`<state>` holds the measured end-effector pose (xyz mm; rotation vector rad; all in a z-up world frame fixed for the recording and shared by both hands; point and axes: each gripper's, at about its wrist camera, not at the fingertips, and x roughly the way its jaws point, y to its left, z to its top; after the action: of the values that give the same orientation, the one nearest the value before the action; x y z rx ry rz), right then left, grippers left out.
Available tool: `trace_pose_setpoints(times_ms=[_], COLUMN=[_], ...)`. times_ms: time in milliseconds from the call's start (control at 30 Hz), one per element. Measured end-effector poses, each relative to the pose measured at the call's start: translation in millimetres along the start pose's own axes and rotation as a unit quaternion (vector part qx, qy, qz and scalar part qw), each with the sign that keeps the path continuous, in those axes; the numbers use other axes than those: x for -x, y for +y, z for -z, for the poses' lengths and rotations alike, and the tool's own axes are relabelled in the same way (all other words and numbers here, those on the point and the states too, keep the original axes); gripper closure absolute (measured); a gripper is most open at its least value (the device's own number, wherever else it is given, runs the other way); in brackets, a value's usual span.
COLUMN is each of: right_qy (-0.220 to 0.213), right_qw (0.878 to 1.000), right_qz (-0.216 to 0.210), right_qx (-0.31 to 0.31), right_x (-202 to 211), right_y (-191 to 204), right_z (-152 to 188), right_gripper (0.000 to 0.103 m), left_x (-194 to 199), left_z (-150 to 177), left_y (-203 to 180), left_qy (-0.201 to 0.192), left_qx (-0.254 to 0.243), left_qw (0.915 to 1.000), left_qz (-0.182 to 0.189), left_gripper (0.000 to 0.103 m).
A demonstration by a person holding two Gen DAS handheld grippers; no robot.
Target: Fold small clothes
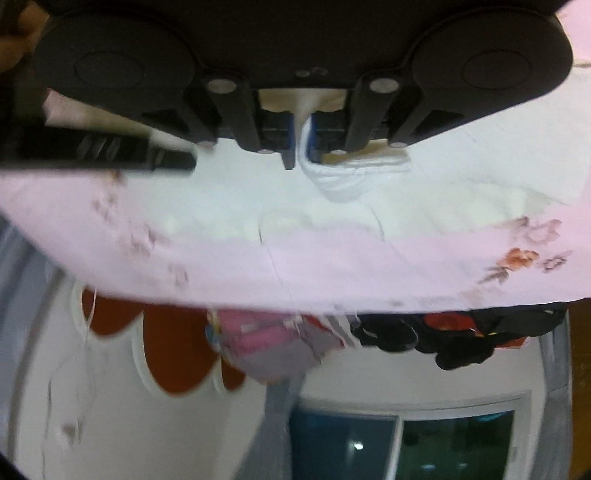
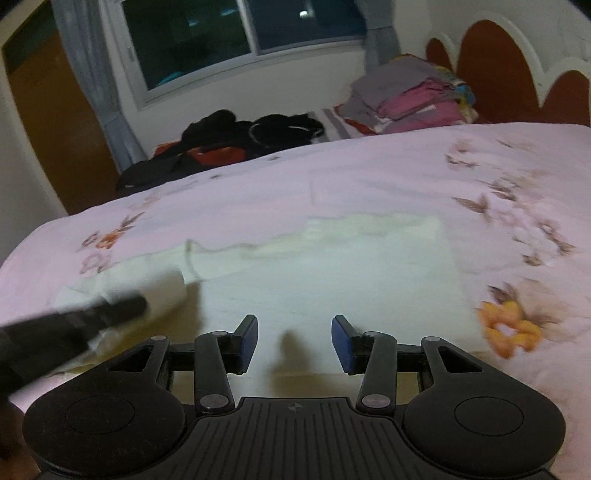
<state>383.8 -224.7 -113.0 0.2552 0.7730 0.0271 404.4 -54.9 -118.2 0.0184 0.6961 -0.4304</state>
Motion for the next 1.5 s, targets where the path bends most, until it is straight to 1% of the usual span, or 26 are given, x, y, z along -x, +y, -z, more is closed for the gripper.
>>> trace_pose_setpoints(times_ms=[33, 100, 133, 167, 200, 233, 367, 433, 533, 600, 700, 800, 833, 867, 900, 1033, 1167, 1233, 1300, 1367, 1400, 1467, 1500], right_qy=[0.000, 0.002, 0.004, 0.004, 0.004, 0.005, 0.012, 0.021, 0.035, 0.043, 0.049, 0.041, 0.036, 0.037, 0.037, 0.012, -0.009, -0.004, 0.006, 0.015, 0.017, 0.021, 0.023], right_qw=[1.000, 1.000, 1.000, 0.999, 0.999, 0.999, 0.996, 0.994, 0.991, 0.989, 0.988, 0.987, 0.987, 0.988, 0.988, 0.993, 0.997, 0.998, 0.999, 1.000, 1.000, 1.000, 1.000], right_qz=[-0.007, -0.021, -0.030, -0.035, -0.040, -0.048, -0.086, -0.099, -0.108, -0.097, -0.066, -0.043, -0.042, -0.042, -0.039, -0.044, -0.028, -0.021, -0.015, -0.004, 0.000, 0.005, 0.007], right_qx=[-0.005, -0.008, -0.007, -0.005, 0.001, 0.007, 0.024, 0.041, 0.072, 0.101, 0.134, 0.152, 0.149, 0.147, 0.142, 0.110, 0.072, 0.054, 0.033, 0.018, 0.011, -0.003, -0.009], right_x=[3.1, 6.5, 7.8, 8.2, 8.4, 6.2, 2.4, -0.5, -9.1, -17.7, -32.3, -41.1, -42.0, -43.2, -43.2, -31.7, -15.3, -12.9, -11.9, -14.5, -14.4, -12.8, -12.8], right_y=[-3.8, -7.1, -6.0, -4.5, -2.0, 2.4, 22.5, 37.5, 60.9, 77.7, 96.6, 106.8, 107.9, 108.3, 106.4, 88.4, 52.6, 27.9, 6.8, -9.6, -17.1, -29.1, -34.4], right_z=[-0.7, -2.6, -3.4, -3.4, -3.9, -5.4, -4.0, -0.6, 10.0, 18.7, 29.7, 34.3, 33.7, 32.3, 30.2, 10.0, -11.2, -17.7, -18.5, -16.8, -16.0, -13.8, -13.3], right_gripper=[0.058, 0.058, 0.058, 0.058, 0.058, 0.058, 0.058, 0.058, 0.058, 0.058, 0.058, 0.059, 0.064, 0.089, 0.093, 0.095, 0.095, 0.095, 0.095, 0.095, 0.095, 0.095, 0.095], left_x=[-0.8, 5.0, 9.1, 13.3, 18.6, 24.5, 48.1, 58.1, 68.1, 69.6, 70.8, 67.3, 65.1, 63.1, 61.8, 56.3, 52.1, 49.3, 46.6, 44.6, 44.1, 41.7, 40.7], left_z=[2.8, 8.4, 9.4, 11.7, 14.5, 17.5, 27.7, 35.7, 49.6, 55.1, 60.0, 60.8, 58.8, 56.7, 54.4, 52.9, 49.3, 47.9, 47.5, 46.7, 46.4, 45.1, 44.6], left_y=[-4.4, -13.5, -14.1, -16.1, -15.6, -14.3, 2.4, 17.8, 40.5, 52.8, 67.0, 77.4, 79.2, 80.3, 82.1, 88.2, 95.8, 96.6, 96.2, 96.9, 97.2, 95.0, 90.7], left_qy=[0.004, 0.007, 0.009, 0.009, 0.008, 0.006, 0.000, 0.005, 0.019, 0.032, 0.037, 0.036, 0.034, 0.033, 0.031, 0.025, 0.023, 0.020, 0.016, 0.008, 0.005, -0.001, -0.002], left_qx=[-0.012, -0.036, -0.046, -0.054, -0.060, -0.062, -0.050, -0.033, -0.007, 0.012, 0.039, 0.053, 0.058, 0.063, 0.071, 0.092, 0.116, 0.119, 0.116, 0.115, 0.116, 0.108, 0.095], left_qw=[0.9999, 0.9993, 0.9989, 0.9985, 0.9981, 0.9979, 0.9973, 0.9960, 0.9918, 0.9875, 0.9799, 0.9754, 0.9744, 0.9733, 0.9722, 0.9701, 0.9693, 0.9698, 0.9705, 0.9714, 0.9718, 0.9743, 0.9763], left_qz=[-0.003, -0.002, -0.005, -0.006, -0.010, -0.018, -0.055, -0.082, -0.126, -0.154, -0.192, -0.211, -0.215, -0.218, -0.221, -0.223, -0.216, -0.212, -0.211, -0.208, -0.205, -0.198, -0.195], left_gripper=[0.084, 0.081, 0.076, 0.068, 0.064, 0.058, 0.051, 0.050, 0.050, 0.050, 0.051, 0.048, 0.048, 0.048, 0.047, 0.045, 0.043, 0.043, 0.046, 0.058, 0.061, 0.081, 0.085])
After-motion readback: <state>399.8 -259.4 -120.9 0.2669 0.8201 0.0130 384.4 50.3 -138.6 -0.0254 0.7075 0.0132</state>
